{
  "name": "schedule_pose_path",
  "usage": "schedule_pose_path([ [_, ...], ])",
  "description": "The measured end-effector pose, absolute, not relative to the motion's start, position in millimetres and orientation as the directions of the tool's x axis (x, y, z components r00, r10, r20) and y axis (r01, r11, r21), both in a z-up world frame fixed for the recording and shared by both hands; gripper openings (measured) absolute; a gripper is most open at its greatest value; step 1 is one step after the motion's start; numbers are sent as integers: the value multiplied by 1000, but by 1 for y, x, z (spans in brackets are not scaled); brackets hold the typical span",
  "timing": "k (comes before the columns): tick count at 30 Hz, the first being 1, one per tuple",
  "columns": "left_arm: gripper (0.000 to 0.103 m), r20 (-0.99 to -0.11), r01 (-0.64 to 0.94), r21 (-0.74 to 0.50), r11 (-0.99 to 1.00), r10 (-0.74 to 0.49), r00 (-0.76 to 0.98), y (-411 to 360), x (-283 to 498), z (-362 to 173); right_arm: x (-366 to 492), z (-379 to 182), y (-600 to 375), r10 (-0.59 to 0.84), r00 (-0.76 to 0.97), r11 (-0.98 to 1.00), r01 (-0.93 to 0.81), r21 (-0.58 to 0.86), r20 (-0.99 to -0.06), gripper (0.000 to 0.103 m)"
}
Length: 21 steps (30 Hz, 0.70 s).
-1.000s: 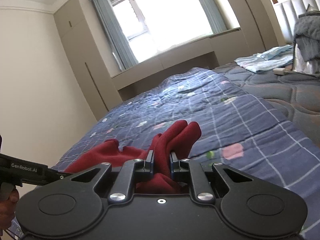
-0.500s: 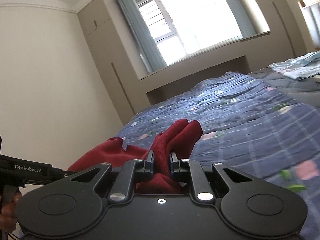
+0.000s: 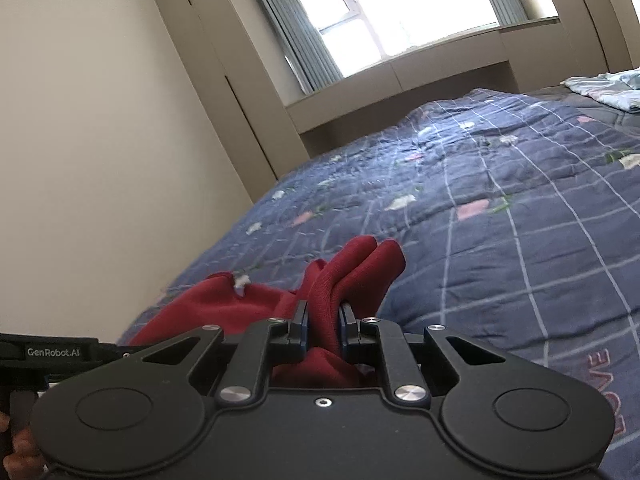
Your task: Fold small clothes
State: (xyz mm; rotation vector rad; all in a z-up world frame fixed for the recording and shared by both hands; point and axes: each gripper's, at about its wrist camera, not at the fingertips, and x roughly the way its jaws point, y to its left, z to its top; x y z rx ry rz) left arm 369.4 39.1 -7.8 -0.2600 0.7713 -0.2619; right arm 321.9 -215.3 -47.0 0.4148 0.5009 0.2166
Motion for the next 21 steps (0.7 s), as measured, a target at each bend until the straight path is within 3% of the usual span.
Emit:
schedule_pose_path([
  [10, 39, -692, 98, -322, 942, -305, 654, 47, 370, -17, 322, -54, -224, 246, 846, 910, -33, 414, -473, 26],
  [12, 45, -699, 90, -320, 943, -299, 649, 47, 370, -18, 323, -54, -224, 235, 845, 916, -28, 400, -480, 29],
  [14, 63, -711, 81, -315, 946, -291, 640, 47, 370, -19, 322, -53, -223, 220, 844, 924, -21, 381, -489, 34],
  [16, 77, -714, 67, -305, 950, -275, 644, 46, 368, -17, 322, -51, -223, 194, 847, 935, -6, 356, -495, 60],
  [17, 84, -714, 62, -296, 953, -264, 649, 46, 367, -16, 320, -50, -223, 178, 852, 941, 0, 339, -493, 66],
  [21, 95, -710, 26, -270, 963, -217, 670, 48, 361, -8, 310, -43, -221, 143, 868, 957, 2, 290, -476, 86],
])
